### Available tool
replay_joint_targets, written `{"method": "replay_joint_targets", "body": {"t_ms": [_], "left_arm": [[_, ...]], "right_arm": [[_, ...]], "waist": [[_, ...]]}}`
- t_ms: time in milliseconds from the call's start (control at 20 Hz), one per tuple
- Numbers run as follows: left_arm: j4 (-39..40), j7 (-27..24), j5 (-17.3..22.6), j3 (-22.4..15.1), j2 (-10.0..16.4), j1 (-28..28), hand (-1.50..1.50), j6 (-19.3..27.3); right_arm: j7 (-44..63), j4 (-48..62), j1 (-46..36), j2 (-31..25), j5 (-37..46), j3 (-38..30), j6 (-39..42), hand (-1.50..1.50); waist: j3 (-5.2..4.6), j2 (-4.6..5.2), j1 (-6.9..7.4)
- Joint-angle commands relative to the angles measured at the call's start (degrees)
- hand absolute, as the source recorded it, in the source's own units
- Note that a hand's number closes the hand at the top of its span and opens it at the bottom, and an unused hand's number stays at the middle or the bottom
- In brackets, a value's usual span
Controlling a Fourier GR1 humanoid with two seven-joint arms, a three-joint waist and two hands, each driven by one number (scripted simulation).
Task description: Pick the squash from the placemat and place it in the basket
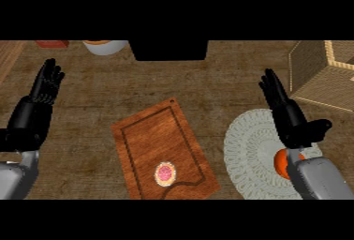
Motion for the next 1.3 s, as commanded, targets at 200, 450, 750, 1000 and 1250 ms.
{"method": "replay_joint_targets", "body": {"t_ms": [200, 450, 750, 1000, 1250], "left_arm": [[10.2, 12.3, 5.1, -4.5, -4.8, 10.0, 0.00, -2.0], [13.2, 16.2, 5.5, -7.7, -6.9, 15.1, 0.00, -2.4], [12.3, 17.1, 5.9, -5.8, -6.1, 17.0, 0.00, -1.8], [11.7, 16.6, 6.2, -5.2, -5.0, 18.8, 0.00, -2.5], [8.0, 18.5, 5.9, -5.9, -4.9, 18.4, 0.00, -2.5]], "right_arm": [[-2.5, -4.4, -5.5, -1.1, -12.8, 0.7, 21.1, 1.50], [-9.1, -13.6, 1.7, -2.7, -6.9, 15.0, 33.7, 1.50], [-6.6, -25.0, 10.3, -11.4, 10.3, 14.8, 22.6, -1.50], [1.2, -28.5, 3.6, -24.8, 21.0, 4.0, 19.8, -1.50], [9.9, -35.4, -1.7, -36.4, 16.6, -4.5, 28.8, -1.50]], "waist": [[-0.57, -0.55, 1.70], [-0.64, -1.63, -0.14], [-0.76, -1.90, -1.48], [-0.96, -2.21, -2.23], [-0.86, -2.04, -1.02]]}}
